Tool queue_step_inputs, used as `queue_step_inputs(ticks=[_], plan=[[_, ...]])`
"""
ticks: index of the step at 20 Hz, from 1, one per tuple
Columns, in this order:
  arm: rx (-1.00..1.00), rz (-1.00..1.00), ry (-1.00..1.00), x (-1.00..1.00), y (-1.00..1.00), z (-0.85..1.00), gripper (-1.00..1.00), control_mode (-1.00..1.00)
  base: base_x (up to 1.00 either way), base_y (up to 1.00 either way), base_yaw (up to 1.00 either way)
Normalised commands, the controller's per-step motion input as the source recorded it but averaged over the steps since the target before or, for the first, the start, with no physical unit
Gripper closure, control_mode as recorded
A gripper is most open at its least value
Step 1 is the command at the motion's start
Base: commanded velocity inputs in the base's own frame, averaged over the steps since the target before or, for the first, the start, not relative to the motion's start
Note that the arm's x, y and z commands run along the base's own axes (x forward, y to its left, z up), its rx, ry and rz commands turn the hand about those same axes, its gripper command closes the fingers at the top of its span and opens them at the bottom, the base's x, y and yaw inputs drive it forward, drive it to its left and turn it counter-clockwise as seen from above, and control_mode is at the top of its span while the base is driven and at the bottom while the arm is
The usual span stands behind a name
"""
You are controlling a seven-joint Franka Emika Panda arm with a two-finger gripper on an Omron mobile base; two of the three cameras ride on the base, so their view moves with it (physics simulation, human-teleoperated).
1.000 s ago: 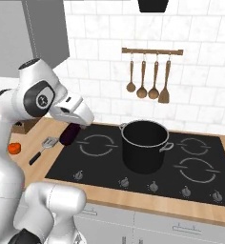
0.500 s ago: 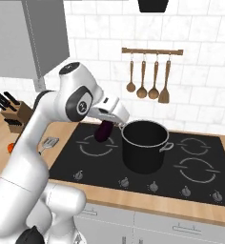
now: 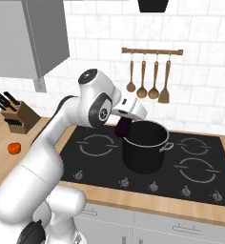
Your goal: Put the eggplant and squash in the pot. Retrieve the spatula and lightly stir the vegetables in the pot.
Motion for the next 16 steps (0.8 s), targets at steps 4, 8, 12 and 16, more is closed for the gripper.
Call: queue_step_inputs(ticks=[4, 8, 12, 16], plan=[[-0.11, 0.00, -0.18, 0.27, -0.28, -0.29, 1.00, -1.00, 0.00, 0.00, 0.00], [-0.10, 0.00, -0.14, 0.27, -0.22, -0.33, 1.00, -1.00, 0.00, 0.00, 0.00], [-0.01, 0.00, -0.02, 0.52, -0.20, -0.19, 1.00, -1.00, 0.00, 0.00, 0.00], [0.00, 0.00, 0.00, 0.52, -0.16, -0.22, 1.00, -1.00, 0.00, 0.00, 0.00]])
